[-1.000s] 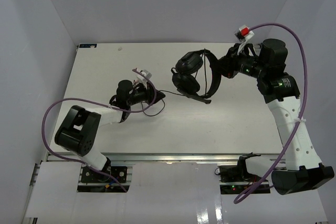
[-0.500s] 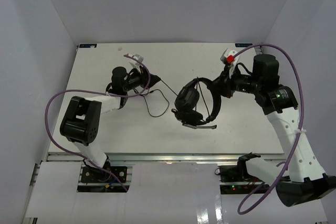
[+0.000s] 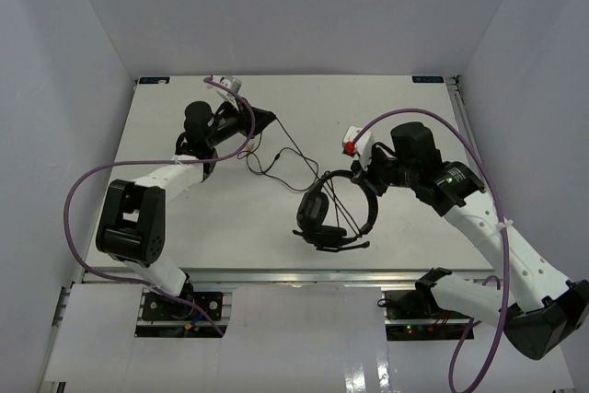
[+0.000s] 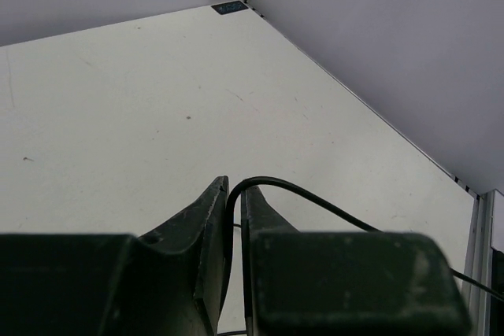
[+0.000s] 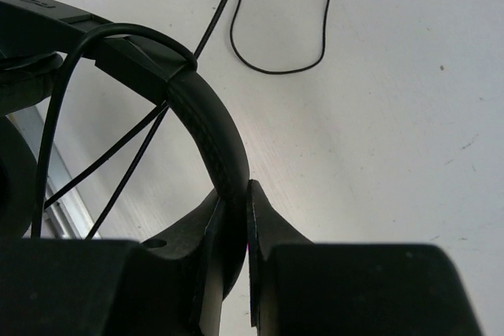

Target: Wrap the headphones

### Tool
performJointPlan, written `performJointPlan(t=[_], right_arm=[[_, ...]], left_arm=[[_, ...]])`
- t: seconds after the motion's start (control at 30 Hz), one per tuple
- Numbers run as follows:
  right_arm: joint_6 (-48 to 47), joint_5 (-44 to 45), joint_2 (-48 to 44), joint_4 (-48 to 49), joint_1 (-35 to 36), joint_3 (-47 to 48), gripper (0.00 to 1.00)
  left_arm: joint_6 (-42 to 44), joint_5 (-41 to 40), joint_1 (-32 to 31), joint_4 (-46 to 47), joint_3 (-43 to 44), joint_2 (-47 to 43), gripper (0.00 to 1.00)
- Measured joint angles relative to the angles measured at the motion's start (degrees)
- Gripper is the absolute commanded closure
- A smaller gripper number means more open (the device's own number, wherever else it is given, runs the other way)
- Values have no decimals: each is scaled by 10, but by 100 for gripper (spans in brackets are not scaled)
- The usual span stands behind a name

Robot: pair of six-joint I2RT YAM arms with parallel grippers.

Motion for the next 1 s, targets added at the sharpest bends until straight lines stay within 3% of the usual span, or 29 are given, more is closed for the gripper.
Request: performJointPlan(t=[0.43, 1.0], right_arm=[[-8, 169, 91, 41, 95, -1, 92], [10, 374, 212, 99, 97, 62, 92]], left_arm=[[0, 36, 3, -79, 43, -86, 81], [-27, 58, -5, -154, 57, -165, 83]])
